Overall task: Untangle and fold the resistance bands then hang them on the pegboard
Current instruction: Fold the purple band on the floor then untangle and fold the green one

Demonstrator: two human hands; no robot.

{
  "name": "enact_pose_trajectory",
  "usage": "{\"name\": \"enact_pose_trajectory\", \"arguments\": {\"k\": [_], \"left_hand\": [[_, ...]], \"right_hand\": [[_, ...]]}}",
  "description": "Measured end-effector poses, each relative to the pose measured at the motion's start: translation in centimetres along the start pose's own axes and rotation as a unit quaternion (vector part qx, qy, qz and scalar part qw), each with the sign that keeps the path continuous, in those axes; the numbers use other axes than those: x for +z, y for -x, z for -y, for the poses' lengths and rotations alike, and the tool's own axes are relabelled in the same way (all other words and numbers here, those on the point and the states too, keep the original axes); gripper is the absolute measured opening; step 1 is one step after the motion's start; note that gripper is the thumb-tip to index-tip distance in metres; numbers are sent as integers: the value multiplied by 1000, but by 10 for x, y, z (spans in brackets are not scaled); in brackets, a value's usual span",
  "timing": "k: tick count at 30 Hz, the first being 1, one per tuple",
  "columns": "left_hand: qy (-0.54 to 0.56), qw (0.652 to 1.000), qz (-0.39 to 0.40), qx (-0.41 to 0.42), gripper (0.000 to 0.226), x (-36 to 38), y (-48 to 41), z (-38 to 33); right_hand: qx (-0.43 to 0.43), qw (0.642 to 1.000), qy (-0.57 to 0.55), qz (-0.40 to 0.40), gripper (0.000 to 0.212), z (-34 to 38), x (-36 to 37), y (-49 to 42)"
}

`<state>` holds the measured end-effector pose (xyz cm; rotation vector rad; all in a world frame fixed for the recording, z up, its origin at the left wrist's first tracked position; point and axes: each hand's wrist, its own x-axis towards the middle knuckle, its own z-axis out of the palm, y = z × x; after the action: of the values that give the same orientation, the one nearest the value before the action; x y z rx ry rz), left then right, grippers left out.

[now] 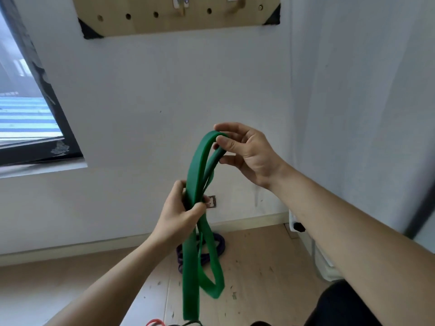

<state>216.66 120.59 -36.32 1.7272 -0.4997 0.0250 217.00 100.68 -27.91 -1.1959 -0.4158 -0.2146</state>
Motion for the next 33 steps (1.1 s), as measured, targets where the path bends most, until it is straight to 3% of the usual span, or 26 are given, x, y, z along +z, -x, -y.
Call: {"name": "enact_pose_trajectory", "arguments": {"k": [2, 5, 7, 9, 12, 16, 20, 23, 26, 28, 30, 33], "left_hand": [[-54, 998, -2, 10, 36, -11, -2, -1], [-149, 989, 10, 20, 17, -28, -8, 0], [-168, 985, 38, -5, 17, -34, -11, 1], [-159, 984, 74, -41, 28, -37, -13, 1], [-117, 985, 106, -67, 23, -43, -13, 3], [-66, 991, 80, -78, 43, -53, -16, 2], [18, 996, 35, -76, 34, -60, -19, -2], [37, 996, 35, -76, 37, -61, -17, -5], [18, 995, 64, -76, 36, -63, -14, -7], [-4, 993, 89, -71, 30, -63, -12, -8], [-26, 992, 108, -63, 25, -62, -10, -11], [-46, 990, 126, -52, 30, -61, -6, -15]], "right_hand": [[3, 1000, -1, -21, 26, 0, -8, -1], [11, 999, -3, -35, 21, -3, -16, -2], [13, 999, -10, -34, 21, -5, -16, -3], [15, 999, -18, -31, 21, -7, -16, -5], [22, 999, -29, -36, 21, -12, -18, -8], [48, 996, -37, -70, 22, -19, -34, -11], [124, 991, -18, -53, 30, -31, -57, -8], [218, 961, 165, 45, 38, -38, -71, 0], [288, 833, 442, 166, 38, -39, -65, 7], [284, 786, 516, 188, 56, -34, -53, 8], [233, 810, 505, 185, 75, -28, -34, 7], [162, 840, 473, 212, 77, -30, 4, 10]]}}
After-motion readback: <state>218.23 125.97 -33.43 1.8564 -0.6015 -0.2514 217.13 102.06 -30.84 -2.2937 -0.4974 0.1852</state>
